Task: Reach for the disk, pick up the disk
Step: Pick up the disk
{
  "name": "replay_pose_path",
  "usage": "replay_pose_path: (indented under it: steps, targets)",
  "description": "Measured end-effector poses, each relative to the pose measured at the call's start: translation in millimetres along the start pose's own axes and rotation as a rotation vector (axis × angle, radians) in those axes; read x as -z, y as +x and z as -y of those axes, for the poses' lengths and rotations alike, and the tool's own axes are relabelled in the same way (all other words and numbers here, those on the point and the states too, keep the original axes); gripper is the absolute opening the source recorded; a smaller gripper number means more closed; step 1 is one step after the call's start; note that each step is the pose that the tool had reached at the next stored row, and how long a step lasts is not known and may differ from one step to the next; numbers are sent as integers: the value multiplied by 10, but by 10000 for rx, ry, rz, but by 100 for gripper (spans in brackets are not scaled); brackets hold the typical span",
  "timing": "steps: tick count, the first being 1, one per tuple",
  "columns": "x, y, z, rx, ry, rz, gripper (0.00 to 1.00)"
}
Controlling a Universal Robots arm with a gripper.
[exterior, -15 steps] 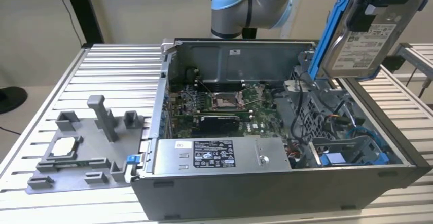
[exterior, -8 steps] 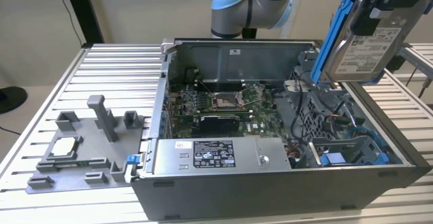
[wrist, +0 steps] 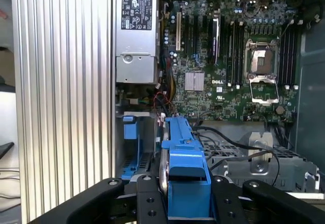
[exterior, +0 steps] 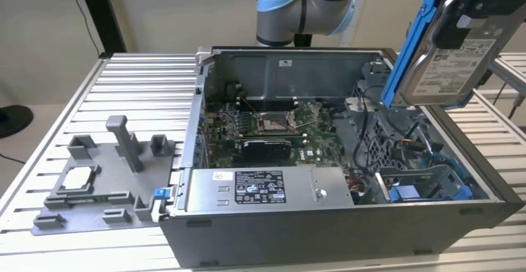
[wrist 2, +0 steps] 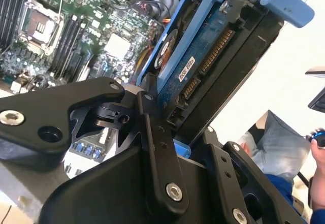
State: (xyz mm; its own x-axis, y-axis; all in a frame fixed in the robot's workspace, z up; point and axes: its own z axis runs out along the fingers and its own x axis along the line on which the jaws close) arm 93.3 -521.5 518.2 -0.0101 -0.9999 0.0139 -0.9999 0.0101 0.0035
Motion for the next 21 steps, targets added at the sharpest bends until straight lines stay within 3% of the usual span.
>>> replay_pose_path:
  steps: [21]
  targets:
    - [-7,273,141,1,-33,0,0]
